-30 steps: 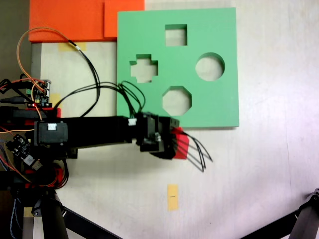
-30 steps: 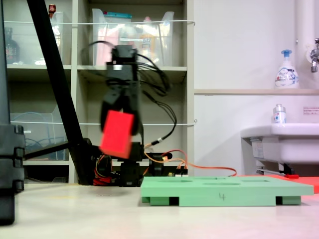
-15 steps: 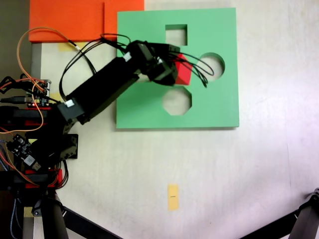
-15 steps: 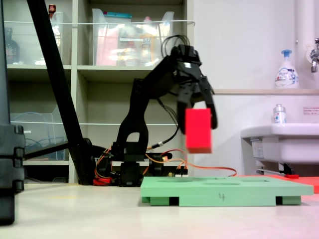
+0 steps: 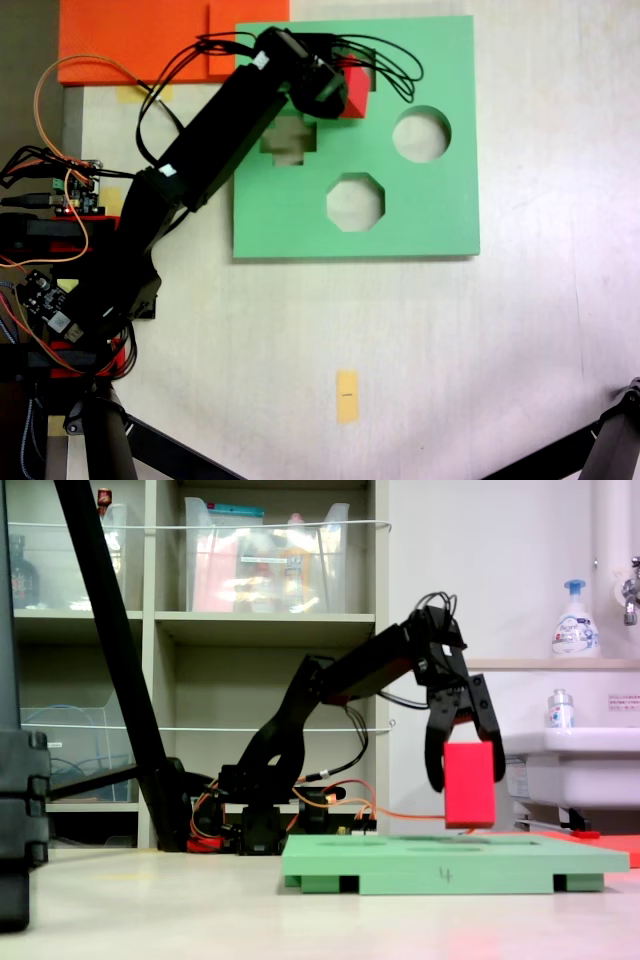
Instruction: Put the square block into the corresponding hole
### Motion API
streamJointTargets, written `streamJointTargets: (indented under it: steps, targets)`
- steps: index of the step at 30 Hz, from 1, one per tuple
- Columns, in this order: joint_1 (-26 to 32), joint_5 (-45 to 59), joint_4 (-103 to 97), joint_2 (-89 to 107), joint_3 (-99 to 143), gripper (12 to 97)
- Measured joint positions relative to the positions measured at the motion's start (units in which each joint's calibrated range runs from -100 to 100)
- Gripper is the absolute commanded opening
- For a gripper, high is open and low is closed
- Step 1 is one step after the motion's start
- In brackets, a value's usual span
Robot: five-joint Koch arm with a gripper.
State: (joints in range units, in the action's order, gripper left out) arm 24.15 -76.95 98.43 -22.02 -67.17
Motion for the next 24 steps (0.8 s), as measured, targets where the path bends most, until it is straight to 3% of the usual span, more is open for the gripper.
streamJointTargets:
  steps: [24]
  targets:
    - [1.56,-0.05,-6.85,-4.65,-0.98,28.3]
